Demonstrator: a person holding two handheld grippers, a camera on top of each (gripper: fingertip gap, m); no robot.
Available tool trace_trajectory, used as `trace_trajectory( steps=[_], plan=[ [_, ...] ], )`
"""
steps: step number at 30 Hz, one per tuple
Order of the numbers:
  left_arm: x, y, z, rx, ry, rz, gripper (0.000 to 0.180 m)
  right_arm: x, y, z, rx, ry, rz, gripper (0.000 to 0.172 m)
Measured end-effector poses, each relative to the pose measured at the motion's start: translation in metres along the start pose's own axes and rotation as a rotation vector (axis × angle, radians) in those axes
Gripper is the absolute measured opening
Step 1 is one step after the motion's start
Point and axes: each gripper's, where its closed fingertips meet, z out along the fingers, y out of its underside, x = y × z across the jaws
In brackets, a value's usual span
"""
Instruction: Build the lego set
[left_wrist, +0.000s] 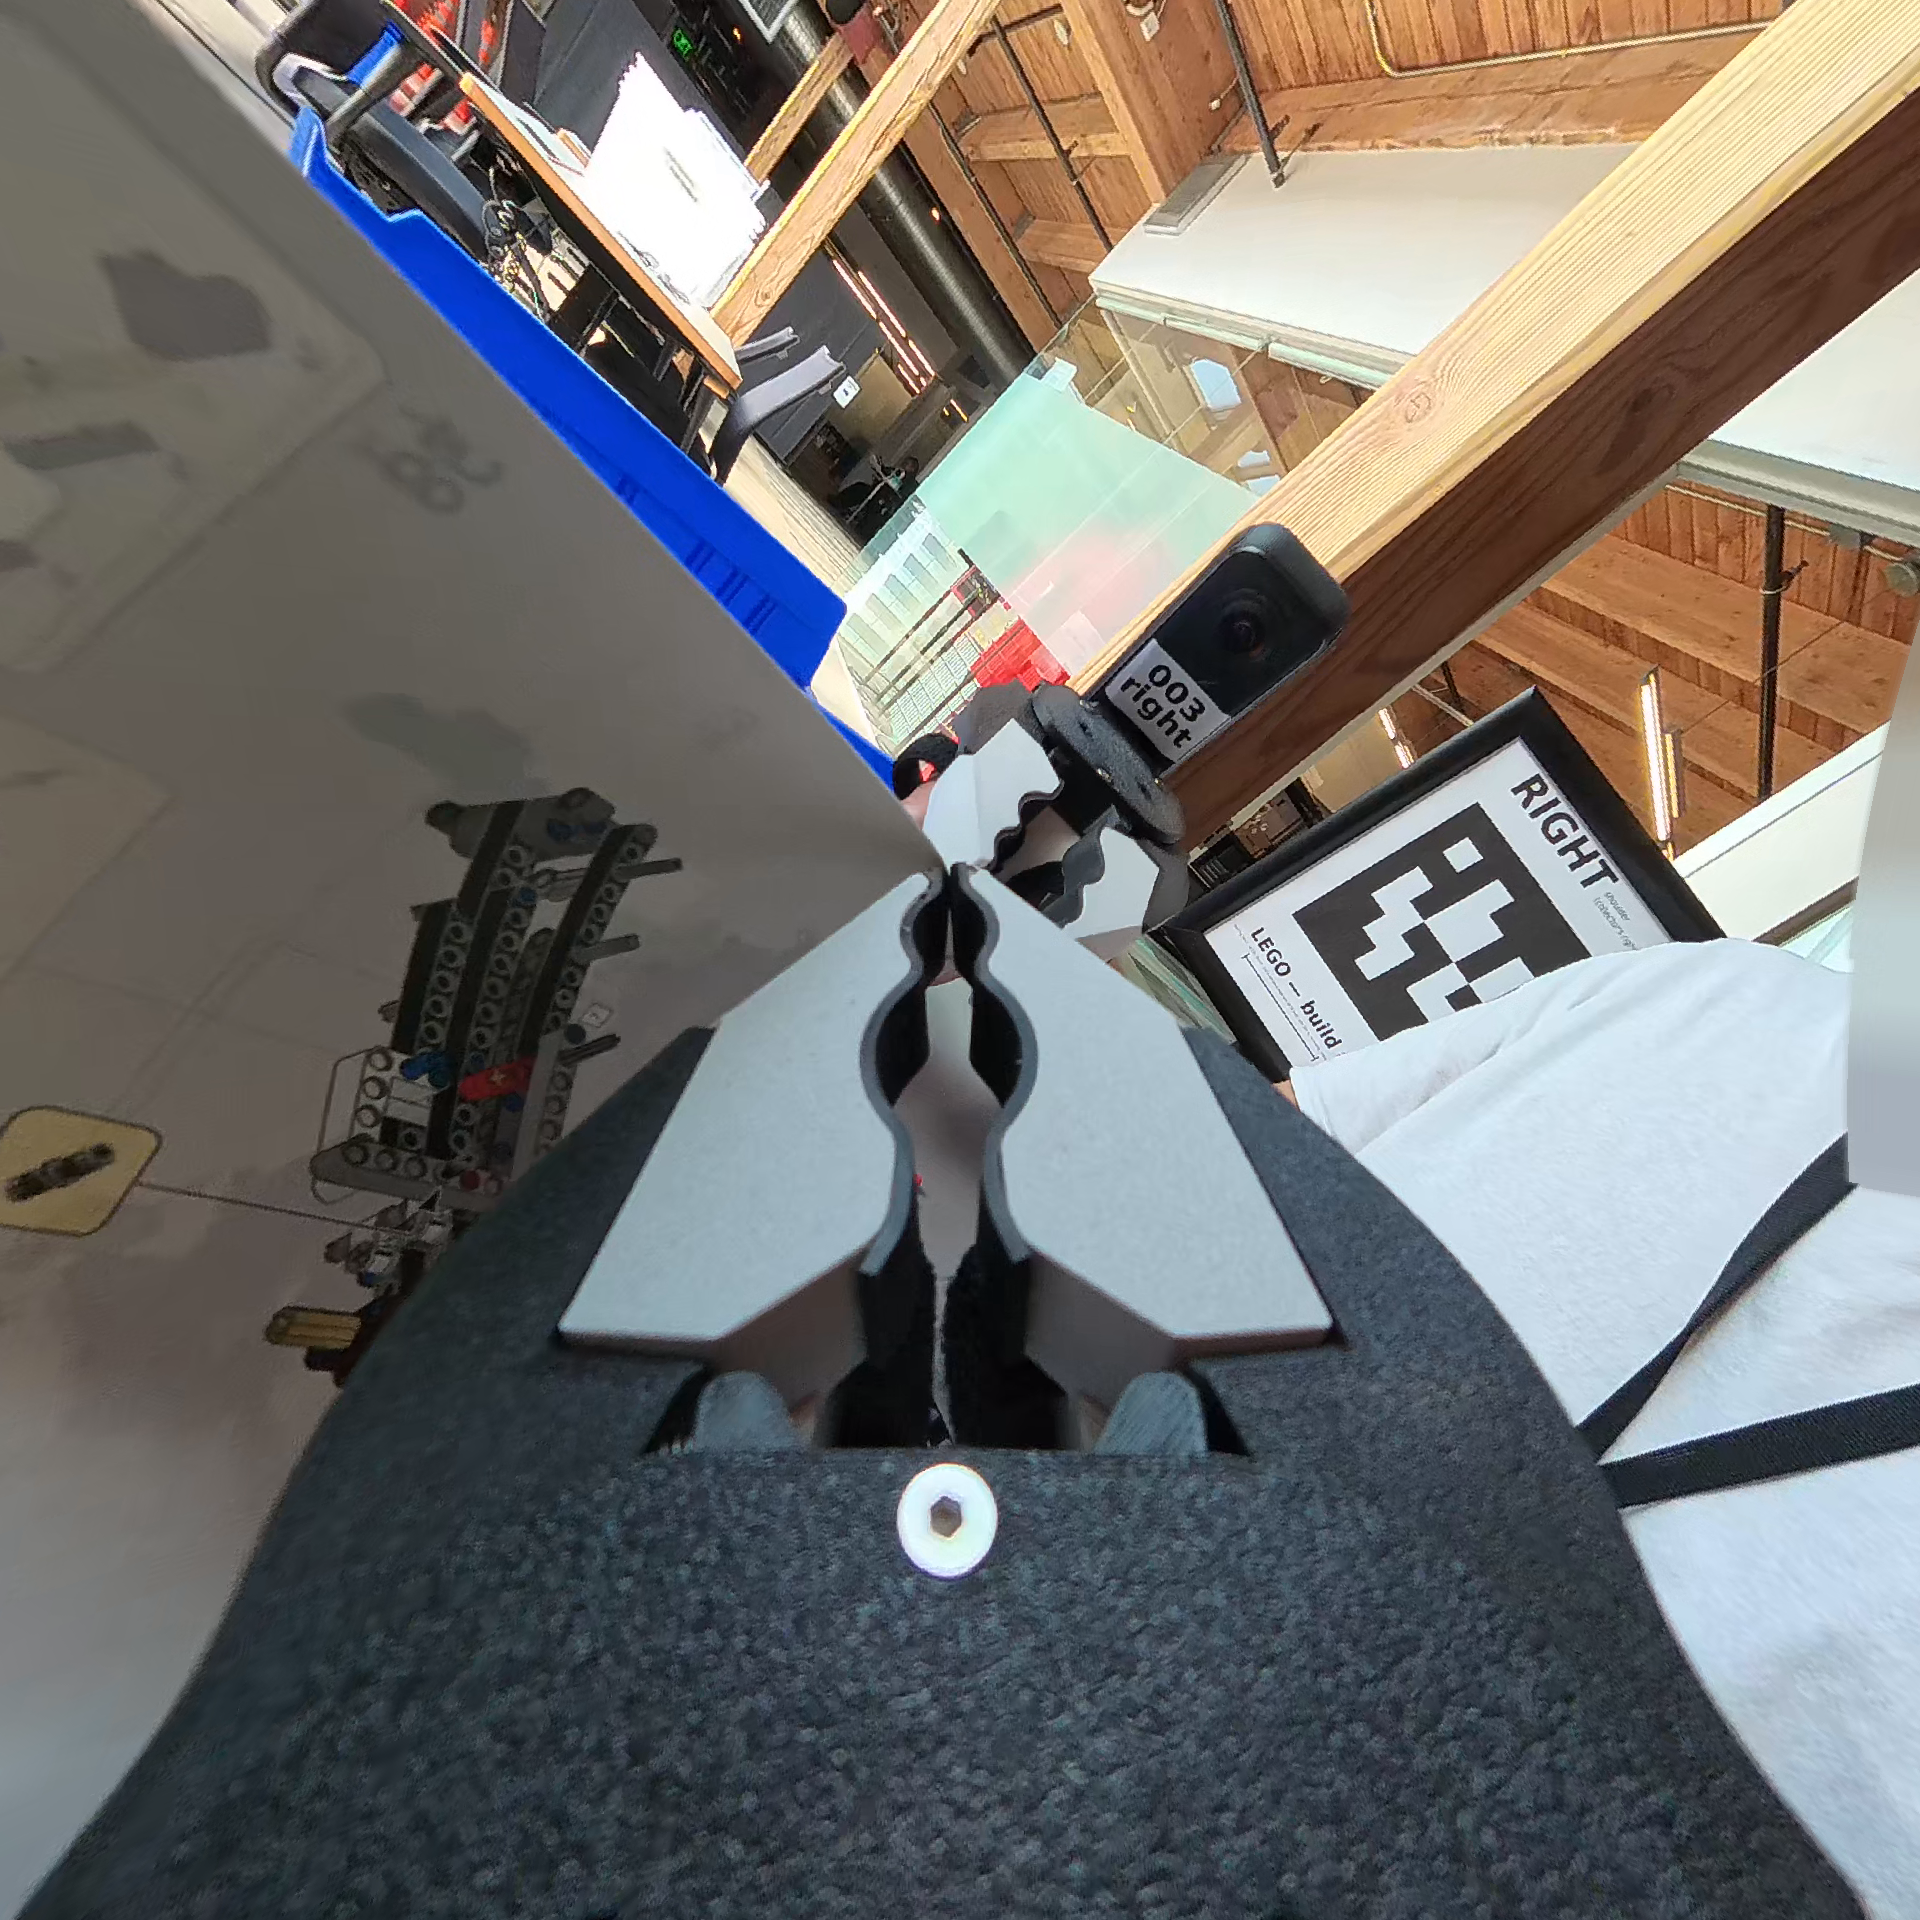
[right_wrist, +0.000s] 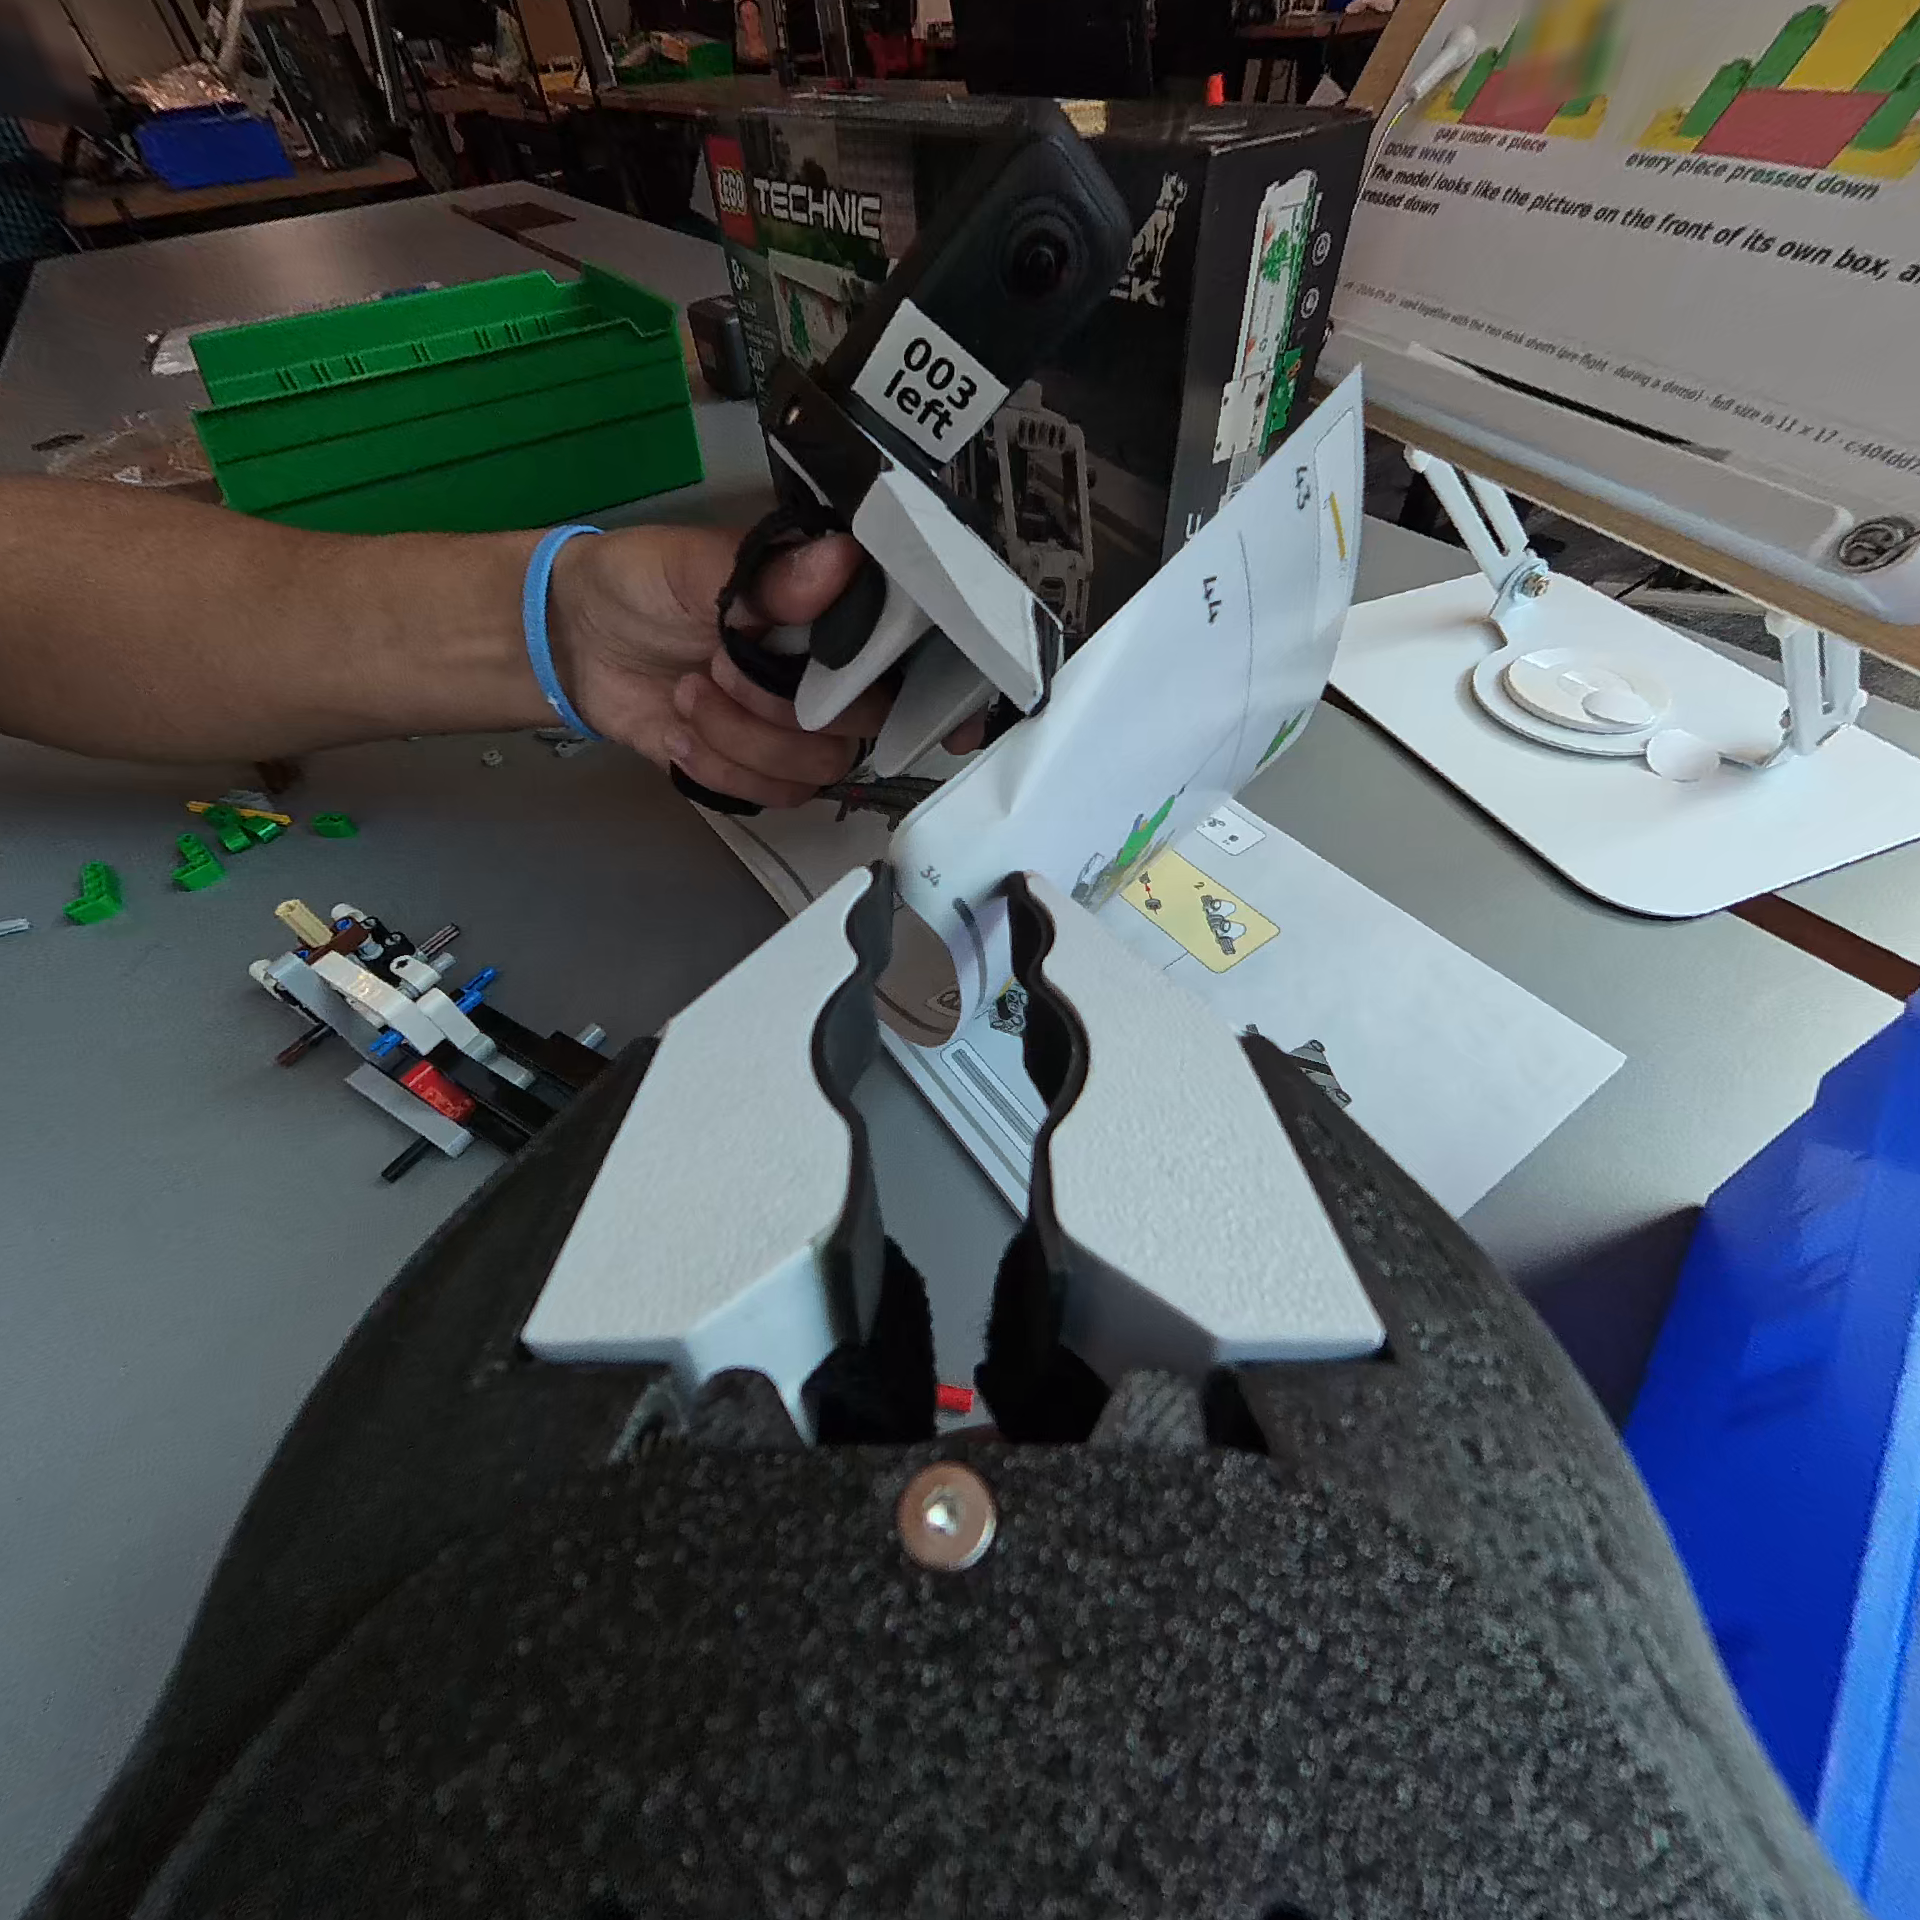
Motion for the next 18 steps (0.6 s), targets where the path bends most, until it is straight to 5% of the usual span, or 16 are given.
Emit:
trace_trajectory(
  steps=[1,18],
  plan=[
    [0.000,-0.001,0.000,0.003,0.001,0.000,0.000,-0.001,-0.001,-0.001,0.005,-0.006,0.006,0.021],
    [0.001,-0.001,0.000,-0.010,0.006,0.014,0.000,-0.003,-0.011,-0.016,0.073,-0.060,0.031,0.000]
  ],
)
